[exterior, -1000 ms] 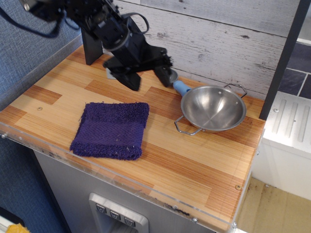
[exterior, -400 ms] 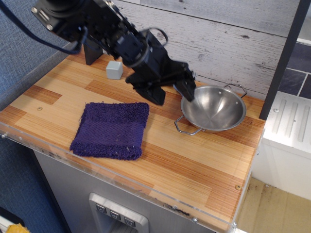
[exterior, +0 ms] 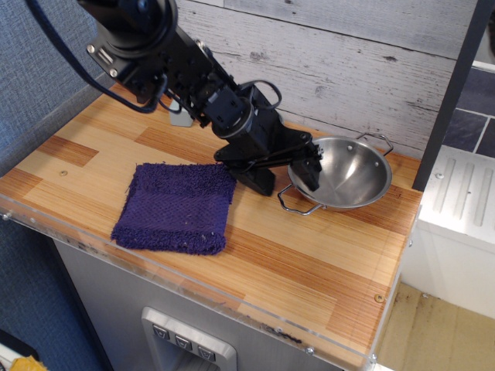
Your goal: Place silver bowl on top of blue cloth.
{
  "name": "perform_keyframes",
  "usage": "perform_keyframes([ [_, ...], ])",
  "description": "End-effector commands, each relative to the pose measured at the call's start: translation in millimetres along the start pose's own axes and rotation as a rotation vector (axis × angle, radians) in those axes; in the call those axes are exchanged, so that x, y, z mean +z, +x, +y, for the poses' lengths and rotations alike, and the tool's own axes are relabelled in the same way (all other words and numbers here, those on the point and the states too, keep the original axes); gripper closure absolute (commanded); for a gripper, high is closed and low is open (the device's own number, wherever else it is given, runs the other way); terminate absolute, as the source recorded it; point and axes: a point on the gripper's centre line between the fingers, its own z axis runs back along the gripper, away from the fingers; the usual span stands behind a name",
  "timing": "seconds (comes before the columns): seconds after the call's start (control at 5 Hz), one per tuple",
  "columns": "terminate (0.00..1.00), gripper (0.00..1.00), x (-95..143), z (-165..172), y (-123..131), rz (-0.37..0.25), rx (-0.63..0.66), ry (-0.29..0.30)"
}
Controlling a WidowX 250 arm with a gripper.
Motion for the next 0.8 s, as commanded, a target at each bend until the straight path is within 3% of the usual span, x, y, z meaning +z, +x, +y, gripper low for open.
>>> perform_keyframes([
  [0.0, 0.00, 1.00, -4, 0, 9, -0.037, -0.016, 0.025],
  [0.6, 0.00, 1.00, 16, 4, 19, -0.087, -0.008, 0.051],
])
